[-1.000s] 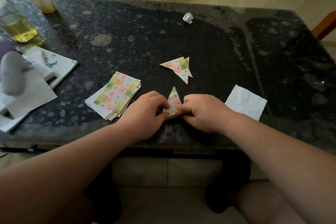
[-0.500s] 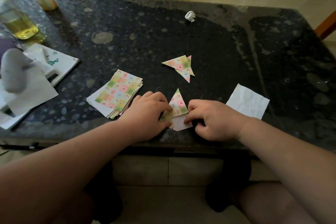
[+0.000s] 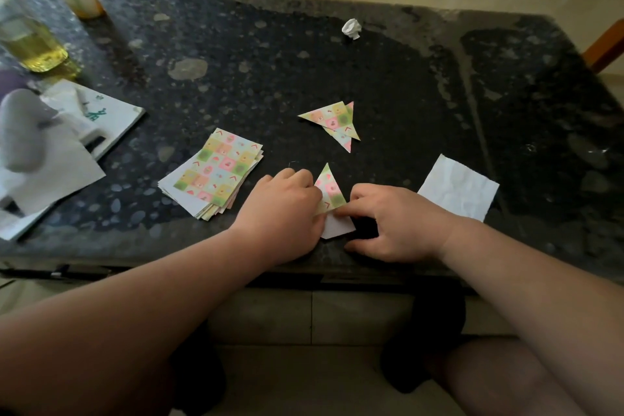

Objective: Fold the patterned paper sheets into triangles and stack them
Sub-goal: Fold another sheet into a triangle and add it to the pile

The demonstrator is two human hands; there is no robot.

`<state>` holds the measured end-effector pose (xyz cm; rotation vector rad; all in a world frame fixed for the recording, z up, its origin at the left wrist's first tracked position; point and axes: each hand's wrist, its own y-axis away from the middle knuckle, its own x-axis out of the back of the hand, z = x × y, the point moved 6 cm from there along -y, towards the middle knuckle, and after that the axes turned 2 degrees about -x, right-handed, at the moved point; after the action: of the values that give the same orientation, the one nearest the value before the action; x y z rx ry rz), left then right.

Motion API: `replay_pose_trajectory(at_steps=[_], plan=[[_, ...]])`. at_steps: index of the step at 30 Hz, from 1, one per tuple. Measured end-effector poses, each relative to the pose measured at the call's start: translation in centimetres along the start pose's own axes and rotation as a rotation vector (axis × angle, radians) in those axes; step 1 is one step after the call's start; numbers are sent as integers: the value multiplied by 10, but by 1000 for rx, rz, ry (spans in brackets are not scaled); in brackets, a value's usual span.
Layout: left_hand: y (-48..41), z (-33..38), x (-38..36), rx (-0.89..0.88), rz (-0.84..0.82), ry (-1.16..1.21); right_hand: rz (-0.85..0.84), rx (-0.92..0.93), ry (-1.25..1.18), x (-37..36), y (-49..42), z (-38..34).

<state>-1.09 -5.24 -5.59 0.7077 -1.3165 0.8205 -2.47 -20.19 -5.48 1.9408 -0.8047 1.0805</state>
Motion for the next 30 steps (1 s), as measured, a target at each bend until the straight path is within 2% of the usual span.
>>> replay_pose_trajectory(at_steps=[6, 11, 13, 16, 19, 22, 26, 30], plan=[[-2, -3, 10, 38, -4, 142, -14, -54, 68, -3, -5, 1], [0, -39, 8, 362, -87, 400, 89, -88, -71, -4, -9, 8], [7, -47, 8, 409, -86, 444, 117, -132, -179, -4, -12, 13], [13, -51, 6, 353, -80, 393, 135, -282, -305, -1, -20, 20], [17, -48, -1, 257, -122, 365, 145, -413, -284, 3, -33, 22], [20, -48, 0, 277, -94, 462, 161, -508, -253, 7, -43, 19], [23, -46, 6, 291, -13, 453, 138, -542, -163, 8, -50, 14], [23, -37, -1, 199, -6, 378, 145, -556, -148, 8, -47, 12]])
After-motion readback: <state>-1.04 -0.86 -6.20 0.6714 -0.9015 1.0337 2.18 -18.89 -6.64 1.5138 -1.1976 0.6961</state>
